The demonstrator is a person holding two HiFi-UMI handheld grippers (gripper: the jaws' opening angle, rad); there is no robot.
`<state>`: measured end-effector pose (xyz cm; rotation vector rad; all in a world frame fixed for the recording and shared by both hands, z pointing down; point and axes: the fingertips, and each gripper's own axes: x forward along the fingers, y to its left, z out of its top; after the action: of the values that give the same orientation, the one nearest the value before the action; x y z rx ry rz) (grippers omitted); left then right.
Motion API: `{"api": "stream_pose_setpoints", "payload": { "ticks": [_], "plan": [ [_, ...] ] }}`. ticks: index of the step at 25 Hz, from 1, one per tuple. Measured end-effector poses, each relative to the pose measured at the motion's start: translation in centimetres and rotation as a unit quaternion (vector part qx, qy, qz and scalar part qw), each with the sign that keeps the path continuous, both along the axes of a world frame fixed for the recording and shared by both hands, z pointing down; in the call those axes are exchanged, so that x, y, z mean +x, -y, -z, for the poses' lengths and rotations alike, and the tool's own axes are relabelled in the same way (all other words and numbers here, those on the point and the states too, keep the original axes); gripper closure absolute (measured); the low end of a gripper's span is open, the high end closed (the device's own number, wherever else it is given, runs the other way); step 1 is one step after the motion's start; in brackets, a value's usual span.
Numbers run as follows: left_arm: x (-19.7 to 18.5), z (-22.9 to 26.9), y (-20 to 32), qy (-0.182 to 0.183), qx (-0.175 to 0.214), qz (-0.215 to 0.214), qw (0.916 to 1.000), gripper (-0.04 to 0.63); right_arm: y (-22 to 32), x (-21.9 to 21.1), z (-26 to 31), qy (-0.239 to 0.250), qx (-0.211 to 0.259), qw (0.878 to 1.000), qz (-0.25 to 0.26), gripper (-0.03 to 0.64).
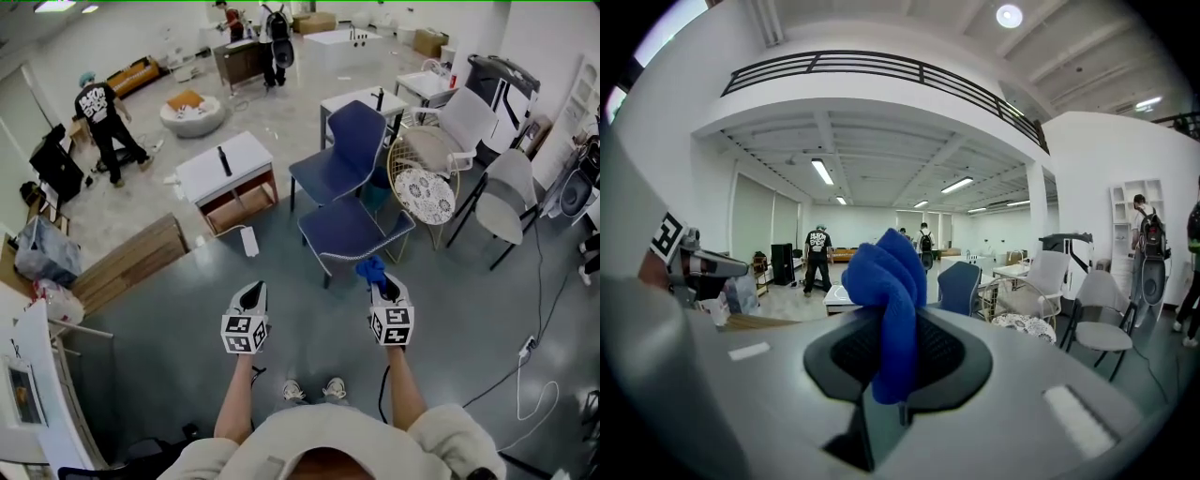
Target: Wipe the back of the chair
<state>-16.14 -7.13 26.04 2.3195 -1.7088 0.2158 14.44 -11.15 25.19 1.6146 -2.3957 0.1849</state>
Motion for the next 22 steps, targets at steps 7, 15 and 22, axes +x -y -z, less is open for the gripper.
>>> {"api": "stream_pose_setpoints", "payload": {
  "ticks": [7, 15, 22],
  "plan": [
    [-1.4, 2.1, 0.0, 0.003, 0.017, 0.010, 0.9998, 0.594, -1.0, 0.1, 0.9, 0.004, -0.001, 1.000, -0.012, 0.554],
    [-1.1, 4.2, 1.0, -0.001, 0.038, 0.008, 0.9992, 0.594, -0.4, -0.1, 2.4, 0.014, 0.014, 1.000, -0.021, 0.555],
    [-0.5, 5.2, 1.2, 0.004, 0.053, 0.008, 0.9986, 0.594, 0.0, 0.2, 3.1, 0.021, 0.021, 0.999, -0.026, 0.555]
  ]
}}
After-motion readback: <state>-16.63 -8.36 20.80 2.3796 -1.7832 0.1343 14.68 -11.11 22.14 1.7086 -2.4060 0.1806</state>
